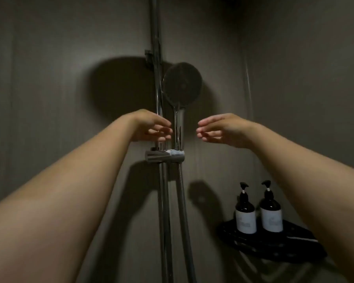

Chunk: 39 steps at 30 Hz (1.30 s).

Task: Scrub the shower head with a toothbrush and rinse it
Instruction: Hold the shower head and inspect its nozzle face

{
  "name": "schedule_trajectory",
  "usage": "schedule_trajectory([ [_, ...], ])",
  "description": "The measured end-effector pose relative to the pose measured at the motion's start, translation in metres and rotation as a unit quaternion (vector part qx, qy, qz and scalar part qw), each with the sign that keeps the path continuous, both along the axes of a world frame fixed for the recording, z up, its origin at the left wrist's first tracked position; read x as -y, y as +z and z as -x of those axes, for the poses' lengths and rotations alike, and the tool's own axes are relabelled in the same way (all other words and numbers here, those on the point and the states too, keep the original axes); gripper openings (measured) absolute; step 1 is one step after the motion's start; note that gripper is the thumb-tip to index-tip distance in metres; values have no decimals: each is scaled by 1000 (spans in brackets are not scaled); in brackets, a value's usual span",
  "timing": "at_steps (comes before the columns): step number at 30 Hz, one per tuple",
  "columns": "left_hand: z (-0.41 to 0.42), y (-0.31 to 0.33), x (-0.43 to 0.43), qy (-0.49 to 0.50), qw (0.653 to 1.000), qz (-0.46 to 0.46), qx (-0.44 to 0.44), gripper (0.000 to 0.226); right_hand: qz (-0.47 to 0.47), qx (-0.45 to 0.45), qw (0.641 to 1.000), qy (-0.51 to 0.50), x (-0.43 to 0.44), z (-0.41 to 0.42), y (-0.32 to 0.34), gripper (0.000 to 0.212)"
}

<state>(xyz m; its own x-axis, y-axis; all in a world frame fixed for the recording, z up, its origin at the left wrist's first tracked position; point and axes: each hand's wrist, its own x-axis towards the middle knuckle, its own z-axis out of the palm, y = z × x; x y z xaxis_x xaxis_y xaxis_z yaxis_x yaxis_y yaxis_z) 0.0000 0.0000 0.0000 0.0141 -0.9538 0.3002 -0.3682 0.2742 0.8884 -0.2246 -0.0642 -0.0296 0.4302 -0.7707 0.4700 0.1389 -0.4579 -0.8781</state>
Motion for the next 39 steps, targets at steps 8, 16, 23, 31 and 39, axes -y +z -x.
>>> schedule_trajectory([
  [8,21,16,46,90,980,66,166,22,16,-50,997,-54,71,-33,18,14],
  [16,34,20,79,176,943,70,272,26,24,-116,993,14,93,-49,17,36],
  [23,31,19,85,190,942,97,261,25,44,-65,997,27,98,-55,16,27],
  [31,33,23,82,193,941,183,209,27,98,-20,994,-36,96,-52,26,33],
  [39,51,27,83,140,956,234,108,43,108,48,991,-61,83,-36,35,32],
])
